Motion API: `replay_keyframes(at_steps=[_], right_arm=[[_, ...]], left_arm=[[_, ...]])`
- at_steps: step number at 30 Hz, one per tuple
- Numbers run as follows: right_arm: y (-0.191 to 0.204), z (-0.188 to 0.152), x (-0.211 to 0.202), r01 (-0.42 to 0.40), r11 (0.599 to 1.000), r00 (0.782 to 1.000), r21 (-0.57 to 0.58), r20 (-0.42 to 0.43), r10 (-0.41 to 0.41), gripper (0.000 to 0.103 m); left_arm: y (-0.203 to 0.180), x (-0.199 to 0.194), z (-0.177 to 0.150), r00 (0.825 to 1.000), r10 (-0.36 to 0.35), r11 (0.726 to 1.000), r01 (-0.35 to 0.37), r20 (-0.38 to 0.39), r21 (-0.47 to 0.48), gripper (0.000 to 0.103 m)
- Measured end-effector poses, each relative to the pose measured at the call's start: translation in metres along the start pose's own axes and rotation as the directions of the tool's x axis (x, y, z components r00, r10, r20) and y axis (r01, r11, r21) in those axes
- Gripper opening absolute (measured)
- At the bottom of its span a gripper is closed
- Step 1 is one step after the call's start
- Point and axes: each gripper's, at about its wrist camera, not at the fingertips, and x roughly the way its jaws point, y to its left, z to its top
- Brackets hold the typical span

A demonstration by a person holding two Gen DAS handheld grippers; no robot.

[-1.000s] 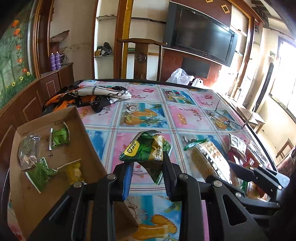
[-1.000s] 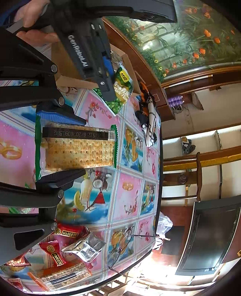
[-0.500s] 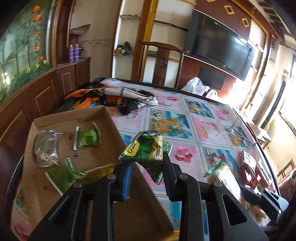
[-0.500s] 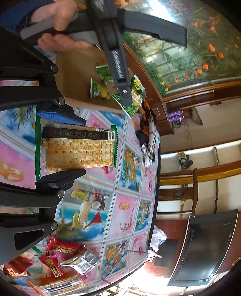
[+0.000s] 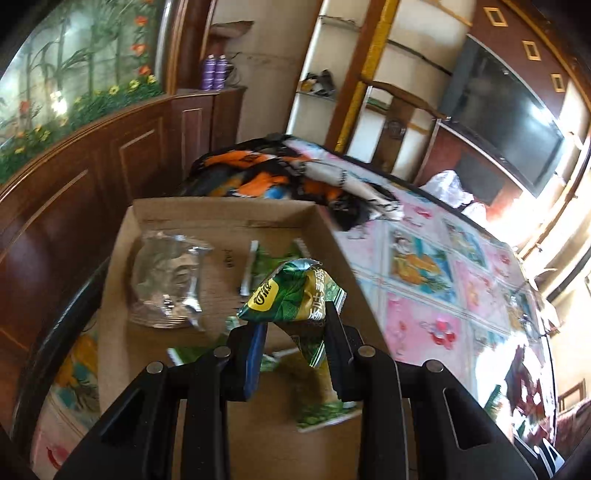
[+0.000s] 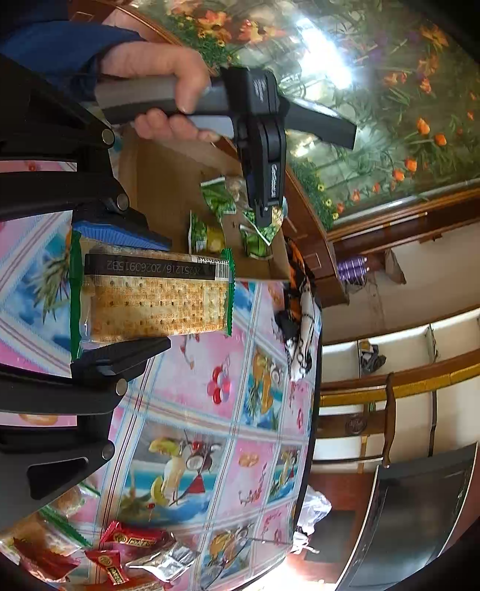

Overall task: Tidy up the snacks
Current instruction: 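Lower both packets into the box and open both grippers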

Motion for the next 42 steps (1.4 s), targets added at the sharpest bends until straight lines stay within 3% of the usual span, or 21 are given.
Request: replay_keyframes(at_steps=[6, 12, 24, 42], right_arm=[[0.003, 0.004, 0.008, -0.061, 0.997, 0.998, 0.041, -0.017, 0.062, 0.050], [0.016, 0.022, 0.036, -0.100, 0.991, 0.993, 0.093, -0.061, 0.106, 0.050], [0.061, 0.033, 0.096, -0.031, 0.999, 0.990, 0.014, -0.140, 0.033, 0.050], [0.059, 0.017, 0.108, -0.023, 1.000, 0.987, 0.004, -0.162, 0.023, 0.050]], left_arm=[[0.009, 0.010, 0.000, 0.999, 0.034, 0.999, -0.036, -0.042, -0.027, 0.029], [0.017, 0.011, 0.000, 0.998, 0.018, 0.998, -0.021, -0.056, -0.057, 0.029], [0.018, 0.018, 0.000, 0.996, 0.020, 0.997, -0.026, -0.087, -0.067, 0.029], [0.009, 0.026, -0.004, 0.993, 0.033, 0.999, -0.036, -0.112, -0.031, 0.029]])
